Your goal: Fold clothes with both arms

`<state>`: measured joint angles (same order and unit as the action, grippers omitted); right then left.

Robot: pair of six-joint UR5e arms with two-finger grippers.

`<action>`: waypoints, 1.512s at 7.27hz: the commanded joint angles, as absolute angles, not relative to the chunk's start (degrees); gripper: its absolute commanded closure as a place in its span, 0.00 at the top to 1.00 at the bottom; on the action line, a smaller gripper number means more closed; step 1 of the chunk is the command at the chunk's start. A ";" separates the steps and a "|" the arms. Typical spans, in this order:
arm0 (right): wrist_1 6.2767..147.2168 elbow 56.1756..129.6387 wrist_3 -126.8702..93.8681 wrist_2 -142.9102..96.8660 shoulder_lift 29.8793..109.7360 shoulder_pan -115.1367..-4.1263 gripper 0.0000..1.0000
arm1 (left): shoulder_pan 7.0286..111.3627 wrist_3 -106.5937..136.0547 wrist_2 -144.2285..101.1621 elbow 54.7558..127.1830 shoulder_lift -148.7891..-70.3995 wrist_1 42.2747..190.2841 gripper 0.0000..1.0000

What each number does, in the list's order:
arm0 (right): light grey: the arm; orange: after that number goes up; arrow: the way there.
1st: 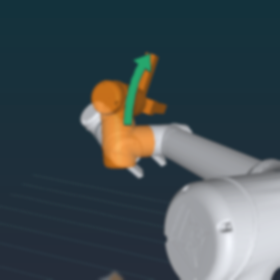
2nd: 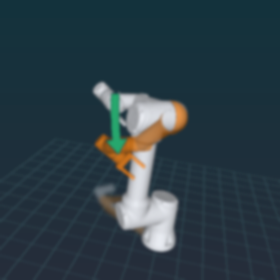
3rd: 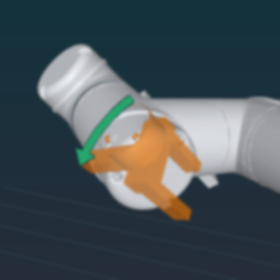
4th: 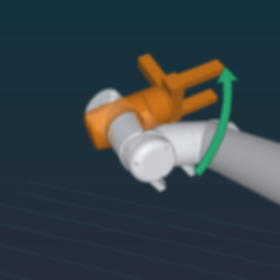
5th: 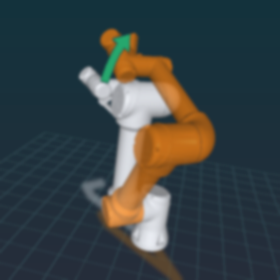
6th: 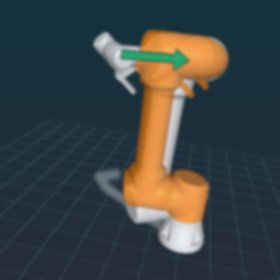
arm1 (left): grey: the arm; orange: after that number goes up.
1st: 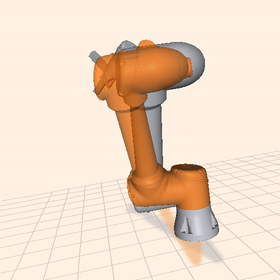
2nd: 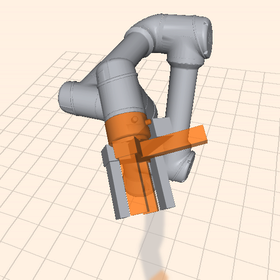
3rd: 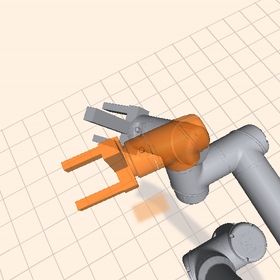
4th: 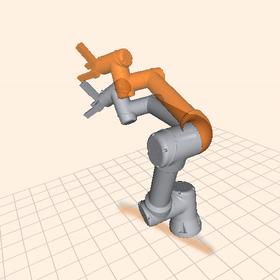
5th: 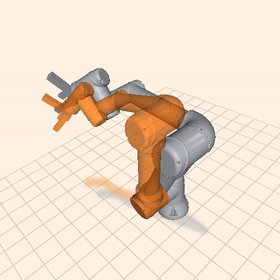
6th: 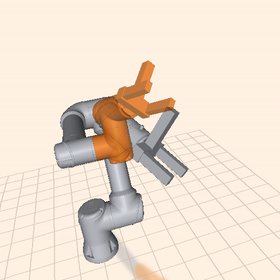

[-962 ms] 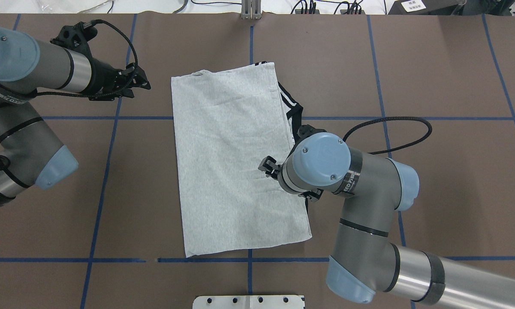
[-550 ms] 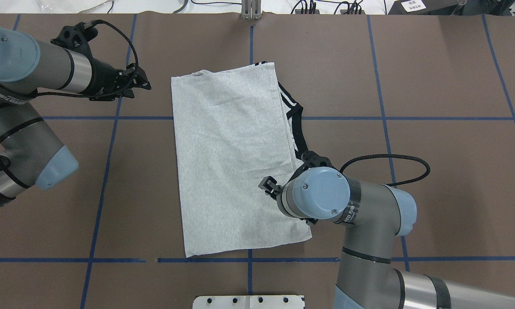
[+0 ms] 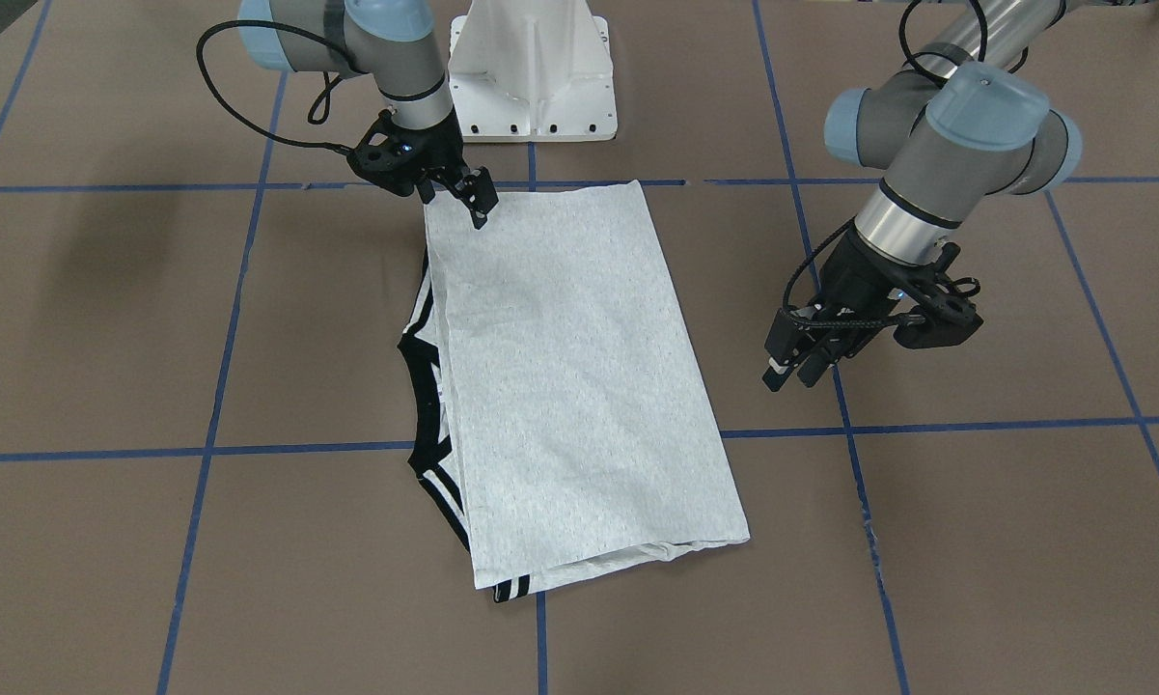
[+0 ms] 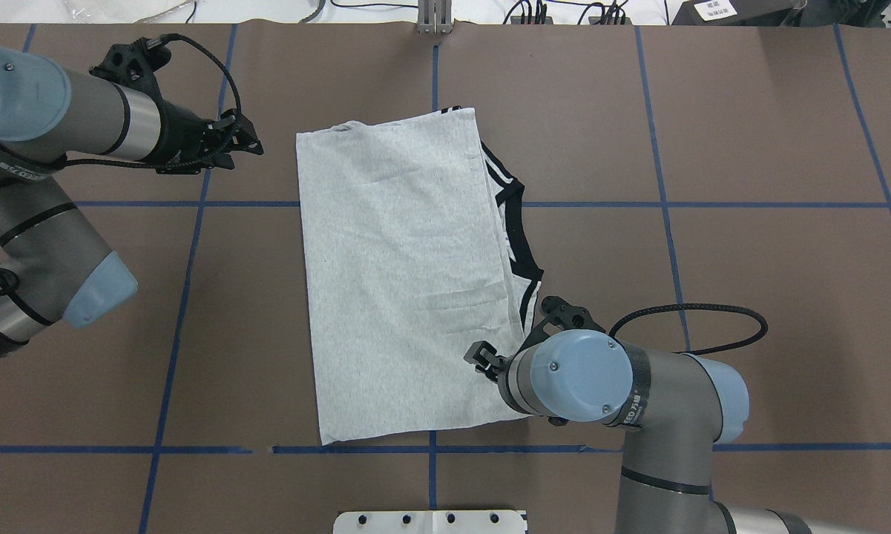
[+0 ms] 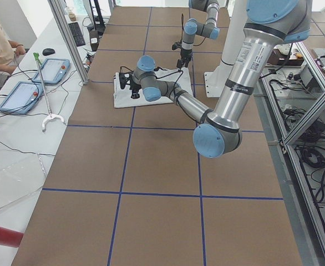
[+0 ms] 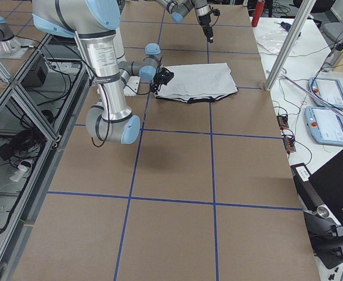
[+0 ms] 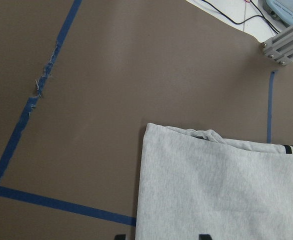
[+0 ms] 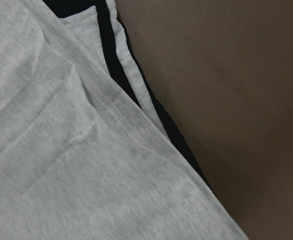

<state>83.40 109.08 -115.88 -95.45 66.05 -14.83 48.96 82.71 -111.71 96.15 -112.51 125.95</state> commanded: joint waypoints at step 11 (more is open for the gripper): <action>83.14 109.93 -116.98 -95.89 66.44 -13.88 0.00 | 49.13 82.62 -111.62 99.40 -112.06 122.78 0.57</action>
<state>83.09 108.38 -117.02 -95.72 66.36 -13.63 49.16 82.62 -111.62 99.25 -112.11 123.00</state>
